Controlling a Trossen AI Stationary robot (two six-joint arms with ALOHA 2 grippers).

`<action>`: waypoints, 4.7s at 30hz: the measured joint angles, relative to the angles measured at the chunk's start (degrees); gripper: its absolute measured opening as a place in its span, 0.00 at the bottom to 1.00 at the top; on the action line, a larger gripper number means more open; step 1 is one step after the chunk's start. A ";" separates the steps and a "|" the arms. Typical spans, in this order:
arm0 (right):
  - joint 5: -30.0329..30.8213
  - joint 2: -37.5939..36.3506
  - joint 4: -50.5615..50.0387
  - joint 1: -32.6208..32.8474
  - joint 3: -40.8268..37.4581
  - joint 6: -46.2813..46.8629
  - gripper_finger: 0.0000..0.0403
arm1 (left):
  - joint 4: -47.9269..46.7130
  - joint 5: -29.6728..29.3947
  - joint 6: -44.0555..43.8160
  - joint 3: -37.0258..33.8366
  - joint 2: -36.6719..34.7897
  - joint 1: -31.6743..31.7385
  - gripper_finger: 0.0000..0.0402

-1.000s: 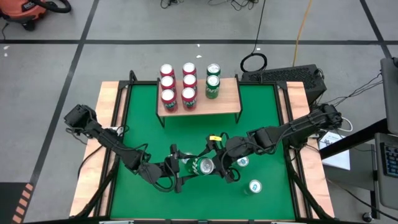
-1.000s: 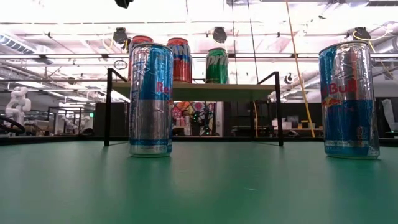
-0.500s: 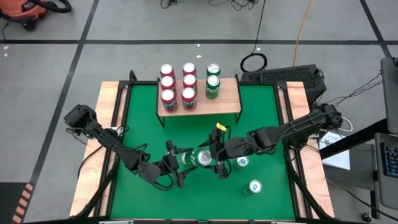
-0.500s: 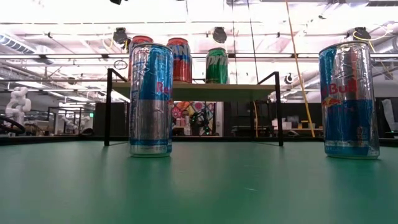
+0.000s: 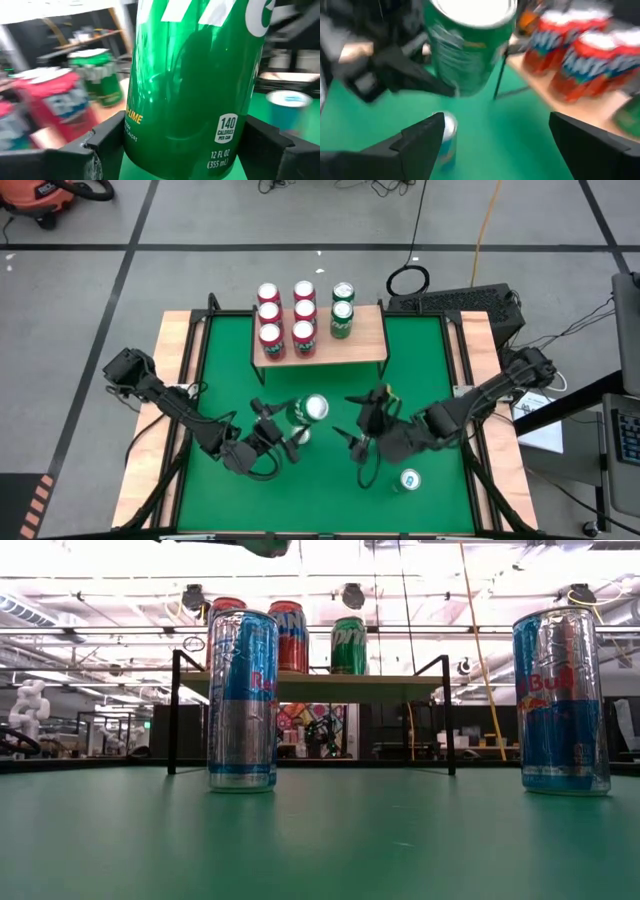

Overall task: Place canned beverage on shelf
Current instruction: Put the green soda can on the shelf aligned with the other green soda cans

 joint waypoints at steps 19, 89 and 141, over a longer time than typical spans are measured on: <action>-0.93 5.94 33.94 -6.44 -2.83 -10.30 0.87 | -0.61 -10.45 0.89 0.00 -0.04 0.13 0.72; -50.68 -8.40 5.50 -16.52 -2.87 -41.10 0.76 | 6.87 34.84 -3.30 0.09 1.22 9.54 0.95; -61.11 -6.46 12.60 -19.14 -2.76 -37.26 0.76 | 11.58 46.99 3.89 0.02 4.70 13.04 0.73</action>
